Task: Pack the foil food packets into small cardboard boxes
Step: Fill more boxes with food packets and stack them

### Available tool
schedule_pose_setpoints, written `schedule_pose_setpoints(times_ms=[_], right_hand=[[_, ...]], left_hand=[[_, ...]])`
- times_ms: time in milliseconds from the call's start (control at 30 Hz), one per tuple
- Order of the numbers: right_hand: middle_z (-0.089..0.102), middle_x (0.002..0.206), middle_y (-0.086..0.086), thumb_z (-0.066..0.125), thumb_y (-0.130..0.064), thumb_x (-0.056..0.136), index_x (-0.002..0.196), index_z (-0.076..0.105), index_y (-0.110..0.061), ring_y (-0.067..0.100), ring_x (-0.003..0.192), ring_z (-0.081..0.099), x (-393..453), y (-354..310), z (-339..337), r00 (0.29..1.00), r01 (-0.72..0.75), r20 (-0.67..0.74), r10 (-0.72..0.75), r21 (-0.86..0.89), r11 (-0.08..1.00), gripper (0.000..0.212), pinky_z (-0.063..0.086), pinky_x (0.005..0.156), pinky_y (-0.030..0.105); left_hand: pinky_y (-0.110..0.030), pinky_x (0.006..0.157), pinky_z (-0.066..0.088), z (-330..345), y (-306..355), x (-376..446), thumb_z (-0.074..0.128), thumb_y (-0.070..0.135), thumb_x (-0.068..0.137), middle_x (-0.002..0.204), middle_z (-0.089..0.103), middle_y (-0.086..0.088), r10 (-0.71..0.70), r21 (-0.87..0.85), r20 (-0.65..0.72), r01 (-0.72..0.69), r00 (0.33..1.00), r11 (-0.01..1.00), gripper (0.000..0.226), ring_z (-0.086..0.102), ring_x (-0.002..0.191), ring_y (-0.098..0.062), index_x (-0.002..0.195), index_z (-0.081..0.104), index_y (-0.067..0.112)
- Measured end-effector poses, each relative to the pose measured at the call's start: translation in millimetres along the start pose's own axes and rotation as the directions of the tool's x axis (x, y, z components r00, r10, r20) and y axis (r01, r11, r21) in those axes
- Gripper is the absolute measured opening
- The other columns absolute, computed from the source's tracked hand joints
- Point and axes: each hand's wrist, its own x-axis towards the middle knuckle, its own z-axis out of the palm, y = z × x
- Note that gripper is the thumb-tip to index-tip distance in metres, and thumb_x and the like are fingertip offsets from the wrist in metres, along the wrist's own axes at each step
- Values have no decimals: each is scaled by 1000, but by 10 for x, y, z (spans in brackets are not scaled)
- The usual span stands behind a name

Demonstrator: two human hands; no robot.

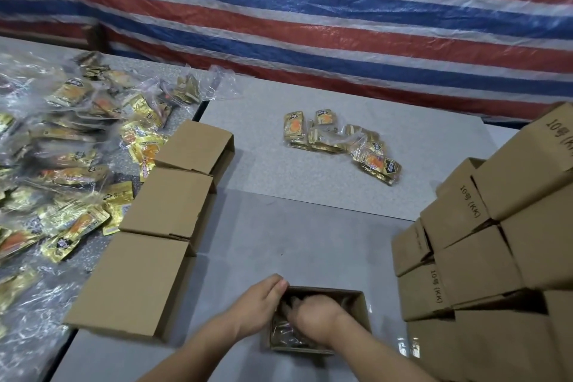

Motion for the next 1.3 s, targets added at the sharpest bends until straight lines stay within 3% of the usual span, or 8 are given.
schedule_pose_setpoints(times_ms=[67, 167, 267, 533, 700, 867, 1167, 1300], right_hand=[[52, 133, 25, 40, -12, 103, 145, 36, -3, 44, 113, 58, -1, 23, 25, 999, -48, 14, 48, 46, 998, 43, 47, 87, 50], [55, 138, 9, 63, -37, 93, 144, 43, -16, 29, 124, 55, -157, 53, -25, 994, -108, 30, 107, 490, 865, 58, 44, 104, 36], [64, 128, -2, 66, -45, 89, 132, 57, -21, 12, 113, 59, -378, 161, -210, 991, -125, 53, 126, 722, 680, 50, 45, 96, 25], [68, 100, 9, 52, -55, 89, 92, 64, -20, 30, 90, 62, -560, 167, -110, 979, -181, 3, 203, 469, 864, 37, 45, 73, 33], [68, 113, 19, 56, -31, 95, 113, 65, -4, 34, 95, 63, -281, 23, 20, 957, -276, 203, 209, 402, 873, 33, 43, 77, 32], [50, 143, 25, 42, -13, 104, 141, 47, 4, 39, 133, 47, -99, -158, 1, 940, -311, 240, 241, 323, 894, 41, 32, 112, 42], [63, 130, 12, 45, -37, 95, 121, 65, -14, 29, 114, 59, -351, 160, -88, 909, -377, 354, 219, 477, 794, 41, 40, 84, 31], [42, 154, 8, 34, -64, 93, 147, 44, -21, 27, 137, 42, -337, 72, 59, 855, -473, 462, 237, 504, 723, 71, 32, 103, 35]], left_hand=[[-24, 87, 44, -8, 3, 11, 36, 34, 105, 100, 66, -8, 2, 8, -2, -2, 1000, 1000, 35, 60, 97, -17, 100, 59, 8], [-27, 88, 44, 0, 8, 3, 36, 35, 105, 100, 66, -10, -2, -5, 0, 2, 1000, 1000, 36, 60, 97, -19, 99, 58, 8], [-31, 88, 45, 6, 2, 4, 37, 34, 105, 98, 66, -12, 10, -29, 0, -10, 1000, 1000, 35, 61, 95, -21, 98, 58, 7], [-31, 90, 44, 26, -20, 2, 36, 35, 105, 97, 65, -11, 27, -5, 4, -27, 1000, 1000, 35, 60, 95, -19, 97, 58, 9], [-31, 89, 45, 82, -13, -36, 37, 37, 104, 93, 63, -7, 58, 7, 27, -58, 998, 998, 33, 59, 92, -17, 93, 56, 13], [-30, 88, 44, 51, -8, -41, 36, 39, 104, 95, 63, -7, 60, 53, 34, -62, 998, 997, 34, 58, 92, -17, 93, 55, 13], [-35, 91, 46, 12, -13, -6, 35, 43, 103, 98, 65, -6, 25, 43, 75, -28, 997, 999, 34, 60, 96, -17, 98, 57, 17], [-32, 90, 45, 16, -15, 8, 35, 42, 104, 98, 64, -5, 10, 34, 78, -12, 997, 999, 35, 59, 95, -16, 99, 57, 15]])
